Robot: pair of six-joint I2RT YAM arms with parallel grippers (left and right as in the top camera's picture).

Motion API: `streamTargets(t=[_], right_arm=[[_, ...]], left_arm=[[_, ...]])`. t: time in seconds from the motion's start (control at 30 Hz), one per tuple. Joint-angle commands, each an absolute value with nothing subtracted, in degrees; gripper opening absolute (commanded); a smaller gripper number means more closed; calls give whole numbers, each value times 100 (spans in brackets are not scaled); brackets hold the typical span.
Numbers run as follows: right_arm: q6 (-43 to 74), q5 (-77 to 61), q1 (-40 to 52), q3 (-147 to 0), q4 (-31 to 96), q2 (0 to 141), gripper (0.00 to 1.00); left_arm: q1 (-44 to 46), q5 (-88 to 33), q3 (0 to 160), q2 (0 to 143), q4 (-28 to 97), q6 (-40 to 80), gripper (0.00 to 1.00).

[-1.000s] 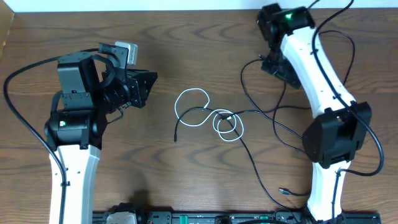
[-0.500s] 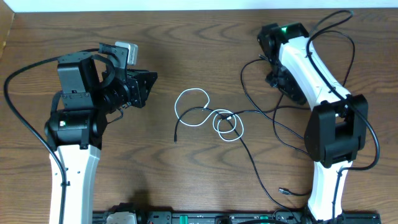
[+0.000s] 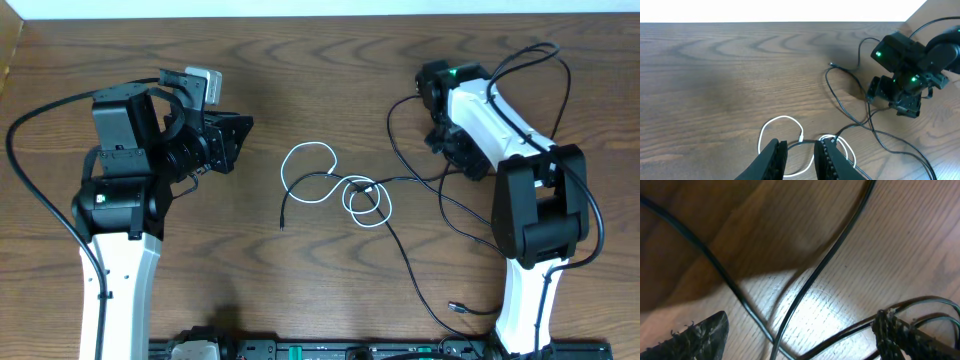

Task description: Untangle cables

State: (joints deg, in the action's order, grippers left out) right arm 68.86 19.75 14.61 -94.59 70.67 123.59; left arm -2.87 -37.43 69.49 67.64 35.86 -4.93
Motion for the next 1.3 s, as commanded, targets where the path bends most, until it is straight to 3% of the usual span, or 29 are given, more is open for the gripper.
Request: streamTargets(t=[0.0, 0.83, 0.9, 1.07, 1.2, 1.23, 1.27], right_arm=[[6805, 2034, 1374, -9295, 6997, 12289, 89], [6160, 958, 978, -7675, 4976, 11721, 85], [6160, 941, 978, -7625, 4923, 11721, 80], [6160, 930, 978, -7609, 4880, 11721, 53], [6160, 788, 978, -7609, 4792, 11721, 41], [6158, 746, 978, -7609, 4772, 11721, 35], [6158, 685, 978, -7609, 4751, 11721, 22]], left_arm=[[-276, -3837, 6943, 6761, 3601, -602, 24], [-276, -3839, 6943, 6761, 3601, -663, 24], [-276, -3839, 6943, 6761, 3601, -663, 24], [-276, -3839, 6943, 6761, 3601, -663, 24], [-276, -3839, 6943, 6761, 3603, -663, 24], [-276, -3839, 6943, 6761, 3603, -663, 24], [-276, -3839, 6943, 6761, 3603, -663, 24]])
